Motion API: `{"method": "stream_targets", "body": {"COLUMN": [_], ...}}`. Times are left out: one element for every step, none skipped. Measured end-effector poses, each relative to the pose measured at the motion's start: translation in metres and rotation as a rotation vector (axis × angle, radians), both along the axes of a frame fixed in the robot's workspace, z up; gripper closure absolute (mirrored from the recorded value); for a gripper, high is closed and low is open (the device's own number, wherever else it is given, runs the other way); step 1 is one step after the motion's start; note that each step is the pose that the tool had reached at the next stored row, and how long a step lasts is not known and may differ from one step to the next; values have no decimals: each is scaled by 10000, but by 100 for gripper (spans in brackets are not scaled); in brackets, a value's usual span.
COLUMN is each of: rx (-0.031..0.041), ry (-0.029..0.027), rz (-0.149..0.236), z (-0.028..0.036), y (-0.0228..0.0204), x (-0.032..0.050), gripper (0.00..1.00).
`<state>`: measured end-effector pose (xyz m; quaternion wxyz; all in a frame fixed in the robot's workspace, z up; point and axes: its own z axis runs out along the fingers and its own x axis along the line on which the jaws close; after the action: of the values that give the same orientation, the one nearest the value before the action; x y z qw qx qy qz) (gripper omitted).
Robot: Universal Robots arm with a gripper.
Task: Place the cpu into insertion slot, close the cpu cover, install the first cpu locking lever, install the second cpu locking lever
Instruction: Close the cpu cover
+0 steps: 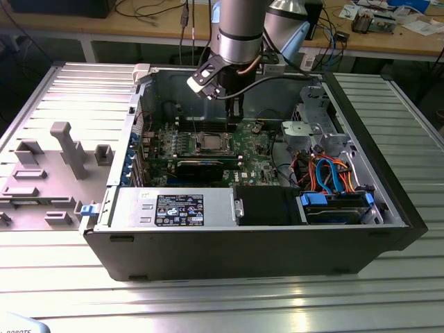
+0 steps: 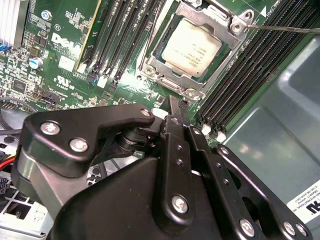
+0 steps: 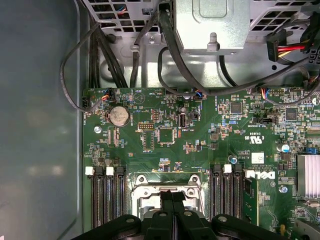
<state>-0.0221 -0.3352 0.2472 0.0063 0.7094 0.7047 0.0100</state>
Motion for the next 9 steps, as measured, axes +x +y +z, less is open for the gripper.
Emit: {"method": "stream_targets", "body": {"rx": [0,2,1,-1,-1,1,1,1,1], "ry": [-1,0,0,1,1,0,0,0,0], "rz": [-1,1,1,0,1,0,3,2,1], "z": [-3,-6,-8,-12,-15,-19,-23,-28,-34], "y": [-1,-2,-2,-3,-2,-2,-2,-2,-2], "x": [-12,-37,-59,-88,-110,-138,-180,-232,-282], "gripper": [89,89,89,89,89,89,89,89,89]}}
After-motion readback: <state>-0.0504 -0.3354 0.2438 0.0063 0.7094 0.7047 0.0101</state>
